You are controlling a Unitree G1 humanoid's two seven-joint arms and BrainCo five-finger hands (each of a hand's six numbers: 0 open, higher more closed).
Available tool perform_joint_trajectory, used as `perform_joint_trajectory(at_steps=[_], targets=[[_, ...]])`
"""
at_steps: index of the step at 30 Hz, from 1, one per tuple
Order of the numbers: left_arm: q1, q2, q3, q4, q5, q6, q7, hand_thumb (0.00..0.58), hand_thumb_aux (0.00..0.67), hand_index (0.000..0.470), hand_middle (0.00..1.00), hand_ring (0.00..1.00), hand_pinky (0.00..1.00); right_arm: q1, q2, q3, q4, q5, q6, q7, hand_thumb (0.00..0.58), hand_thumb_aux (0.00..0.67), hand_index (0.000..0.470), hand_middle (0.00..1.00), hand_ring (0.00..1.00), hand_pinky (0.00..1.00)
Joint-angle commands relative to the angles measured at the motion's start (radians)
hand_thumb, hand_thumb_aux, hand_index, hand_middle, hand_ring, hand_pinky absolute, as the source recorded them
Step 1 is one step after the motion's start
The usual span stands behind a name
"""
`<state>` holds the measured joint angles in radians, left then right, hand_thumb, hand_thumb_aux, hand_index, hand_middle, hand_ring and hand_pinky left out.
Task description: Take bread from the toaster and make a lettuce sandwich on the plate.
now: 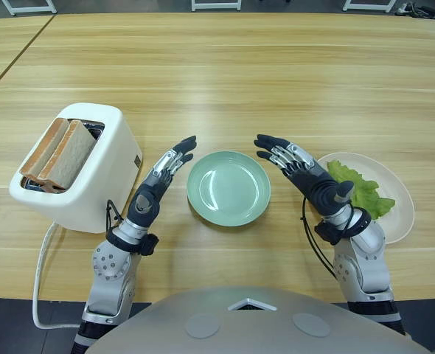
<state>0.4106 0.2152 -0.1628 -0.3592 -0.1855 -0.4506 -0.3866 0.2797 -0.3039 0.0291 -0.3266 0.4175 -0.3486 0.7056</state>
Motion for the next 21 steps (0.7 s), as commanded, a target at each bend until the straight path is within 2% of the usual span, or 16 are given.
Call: perform_joint_trajectory(at_steps=[1, 11, 13, 16, 18, 21], targets=[[-0.004, 0.000, -0.005, 0.009, 0.008, 0.004, -0.003, 0.000, 0.000, 0.000, 0.00, 0.00, 0.00, -0.006, -0.002, -0.002, 0.011, -0.008, -0.003, -0.001, 0.000, 0.000, 0.000, 0.00, 0.00, 0.00], [-0.018, 0.007, -0.034, 0.022, -0.009, 0.007, -0.036, 0.000, 0.000, 0.000, 0.00, 0.00, 0.00, -0.016, 0.006, -0.002, 0.031, -0.020, -0.012, -0.011, 0.000, 0.000, 0.000, 0.00, 0.00, 0.00], [0.001, 0.006, -0.060, -0.073, -0.028, 0.066, -0.023, 0.000, 0.000, 0.000, 0.00, 0.00, 0.00, -0.024, 0.011, 0.003, 0.042, -0.028, -0.016, -0.015, 0.000, 0.000, 0.000, 0.00, 0.00, 0.00], [0.003, 0.049, -0.046, -0.348, -0.072, 0.252, 0.029, 0.000, 0.000, 0.000, 0.00, 0.00, 0.00, -0.035, 0.025, 0.016, 0.058, -0.044, -0.020, -0.026, 0.000, 0.000, 0.000, 0.00, 0.00, 0.00], [-0.019, 0.111, 0.100, -0.493, -0.097, 0.381, 0.080, 0.000, 0.000, 0.000, 0.00, 0.00, 0.00, -0.046, 0.032, 0.024, 0.067, -0.051, -0.019, -0.031, 0.000, 0.000, 0.000, 0.00, 0.00, 0.00], [-0.037, 0.239, 0.467, -0.572, -0.059, 0.499, 0.114, 0.000, 0.000, 0.000, 0.00, 0.00, 0.00, -0.063, 0.041, 0.034, 0.080, -0.058, -0.019, -0.036, 0.000, 0.000, 0.000, 0.00, 0.00, 0.00]])
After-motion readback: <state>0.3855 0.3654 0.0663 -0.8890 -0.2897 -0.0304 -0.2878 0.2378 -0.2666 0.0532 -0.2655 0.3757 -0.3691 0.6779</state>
